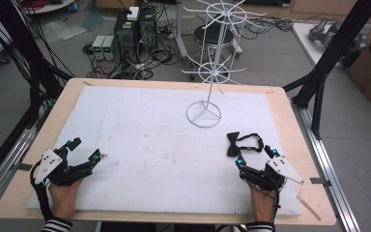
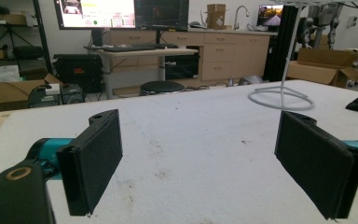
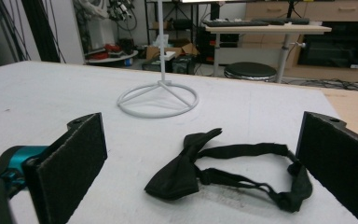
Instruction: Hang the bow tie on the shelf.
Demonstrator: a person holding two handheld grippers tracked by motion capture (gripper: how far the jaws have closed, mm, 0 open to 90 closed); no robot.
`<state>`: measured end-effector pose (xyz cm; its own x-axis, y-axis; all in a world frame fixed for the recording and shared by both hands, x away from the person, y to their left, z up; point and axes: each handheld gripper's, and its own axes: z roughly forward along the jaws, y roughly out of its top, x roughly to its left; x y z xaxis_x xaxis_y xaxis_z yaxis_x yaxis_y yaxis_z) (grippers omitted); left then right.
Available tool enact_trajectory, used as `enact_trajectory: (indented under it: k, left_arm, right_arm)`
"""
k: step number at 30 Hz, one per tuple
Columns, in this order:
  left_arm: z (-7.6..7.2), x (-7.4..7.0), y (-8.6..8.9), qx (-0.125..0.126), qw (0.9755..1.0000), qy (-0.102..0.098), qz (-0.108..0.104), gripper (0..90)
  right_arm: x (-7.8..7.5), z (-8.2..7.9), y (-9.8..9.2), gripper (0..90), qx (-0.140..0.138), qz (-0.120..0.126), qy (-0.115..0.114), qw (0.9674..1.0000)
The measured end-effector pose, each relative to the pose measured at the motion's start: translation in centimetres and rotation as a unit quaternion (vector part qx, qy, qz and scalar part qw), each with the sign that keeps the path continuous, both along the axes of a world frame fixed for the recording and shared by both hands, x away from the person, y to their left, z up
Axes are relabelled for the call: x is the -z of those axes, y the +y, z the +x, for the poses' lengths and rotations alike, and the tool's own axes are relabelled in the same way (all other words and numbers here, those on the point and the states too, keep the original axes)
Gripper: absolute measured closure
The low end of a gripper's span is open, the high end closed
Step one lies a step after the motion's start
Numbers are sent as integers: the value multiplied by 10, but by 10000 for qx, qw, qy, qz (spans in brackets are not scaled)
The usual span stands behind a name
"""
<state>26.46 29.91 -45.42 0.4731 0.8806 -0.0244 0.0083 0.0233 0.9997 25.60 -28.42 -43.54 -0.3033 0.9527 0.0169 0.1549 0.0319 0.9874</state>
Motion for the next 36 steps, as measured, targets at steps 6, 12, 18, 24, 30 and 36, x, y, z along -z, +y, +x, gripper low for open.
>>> enact_trajectory:
  k: [6, 12, 18, 24, 30, 36]
  left_arm:
    - [0, 0, 0, 0, 10000, -21, 4, 152]
    - [0, 0, 0, 5, 10000, -28, 11, 152]
    - [0, 0, 0, 8, 10000, -27, -2, 152]
    - [0, 0, 0, 14, 10000, -23, 14, 153]
    - [0, 0, 0, 15, 10000, -26, 19, 153]
    - [0, 0, 0, 19, 10000, -26, 16, 153]
  right_arm:
    - [-18, 12, -2, 45, -228, -81, 544, 9982]
    - [-27, 24, -1, 55, -507, -297, 938, 9939]
    - [-31, 36, 1, 57, -697, -293, 1404, 9872]
    - [-28, 44, -1, 221, -789, -292, 1797, 9801]
    - [-28, 49, -4, 242, -821, -381, 2051, 9745]
    - [-29, 55, -3, 347, -852, -495, 2389, 9660]
